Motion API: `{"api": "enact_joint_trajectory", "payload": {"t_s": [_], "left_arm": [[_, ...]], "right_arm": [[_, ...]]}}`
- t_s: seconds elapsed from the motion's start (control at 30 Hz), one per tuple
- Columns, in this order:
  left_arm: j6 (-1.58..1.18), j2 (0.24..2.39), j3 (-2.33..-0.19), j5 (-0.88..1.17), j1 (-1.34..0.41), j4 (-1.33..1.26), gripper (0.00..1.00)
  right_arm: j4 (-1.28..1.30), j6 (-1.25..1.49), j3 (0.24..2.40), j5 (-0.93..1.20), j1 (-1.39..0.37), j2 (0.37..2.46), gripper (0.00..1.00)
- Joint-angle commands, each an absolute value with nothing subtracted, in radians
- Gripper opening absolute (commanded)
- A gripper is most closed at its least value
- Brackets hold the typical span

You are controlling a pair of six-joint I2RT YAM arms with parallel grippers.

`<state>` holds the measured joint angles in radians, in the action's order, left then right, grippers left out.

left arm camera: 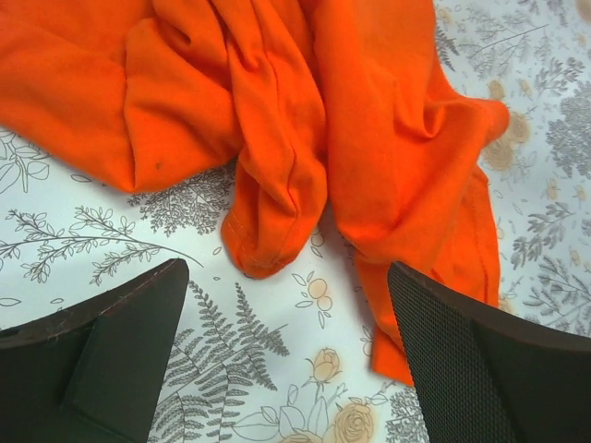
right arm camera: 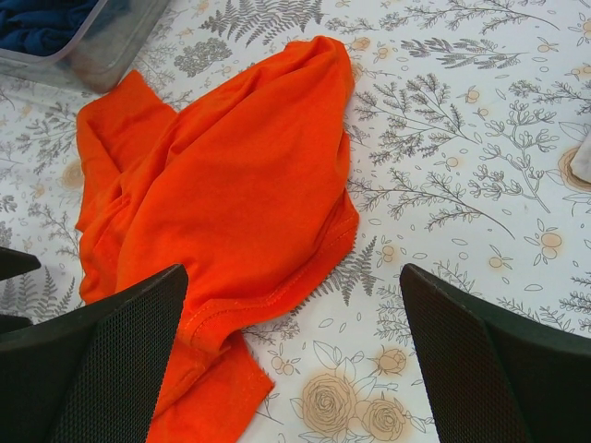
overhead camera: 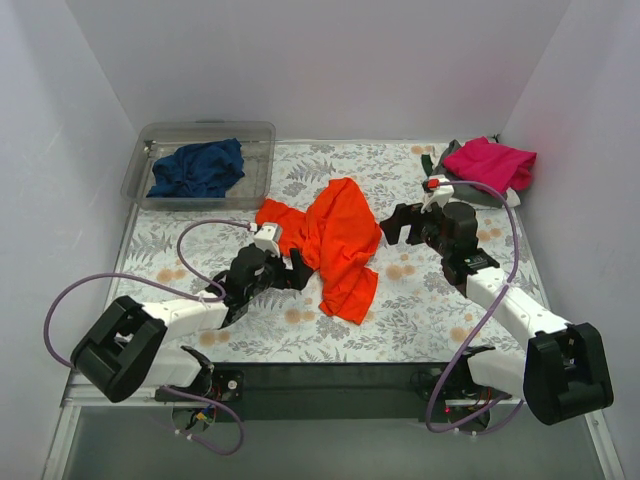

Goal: Fold and stack the t-shirts
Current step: Move the tshirt to the center of the board

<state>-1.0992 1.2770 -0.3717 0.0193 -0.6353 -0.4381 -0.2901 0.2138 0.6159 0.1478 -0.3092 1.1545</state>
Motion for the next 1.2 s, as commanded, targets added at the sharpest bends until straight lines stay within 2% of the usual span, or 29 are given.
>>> {"api": "enact_joint_trajectory", "payload": {"t_s": [0.0,0.13,0.4,0.6,0.87,0.93,0.97,1.03,1.07,1.17], "left_arm": [[-1.075,1.328,-0.390,-0.032,-0.638,-0.492,0.82],[-1.066,1.432,-0.414,-0.025,-0.638,-0.523,0.68],[-1.048,1.456,-0.423,-0.029,-0.641,-0.543,0.62],[-1.022,1.492,-0.449,-0.017,-0.650,-0.535,0.51],[-1.003,1.539,-0.477,-0.028,-0.680,-0.519,0.46],[-1.003,1.555,-0.486,-0.032,-0.681,-0.506,0.38],[-1.005,1.560,-0.489,-0.040,-0.683,-0.505,0.28],[-1.009,1.563,-0.495,-0.049,-0.684,-0.494,0.16],[-1.014,1.563,-0.497,-0.066,-0.684,-0.489,0.02],[-1.020,1.539,-0.511,-0.119,-0.686,-0.436,0.00]], "right_arm": [[-0.334,0.212,0.650,0.140,-0.314,1.134,0.89],[-0.333,0.210,0.641,0.129,-0.314,1.112,0.89],[-0.334,0.206,0.634,0.120,-0.314,1.091,0.89],[-0.334,0.207,0.640,0.127,-0.314,1.109,0.89],[-0.334,0.207,0.638,0.126,-0.314,1.112,0.89],[-0.334,0.207,0.638,0.126,-0.314,1.111,0.89],[-0.334,0.207,0.640,0.124,-0.314,1.111,0.89],[-0.334,0.207,0.640,0.121,-0.314,1.112,0.89],[-0.334,0.204,0.640,0.118,-0.314,1.115,0.89],[-0.334,0.199,0.643,0.117,-0.314,1.133,0.89]]}}
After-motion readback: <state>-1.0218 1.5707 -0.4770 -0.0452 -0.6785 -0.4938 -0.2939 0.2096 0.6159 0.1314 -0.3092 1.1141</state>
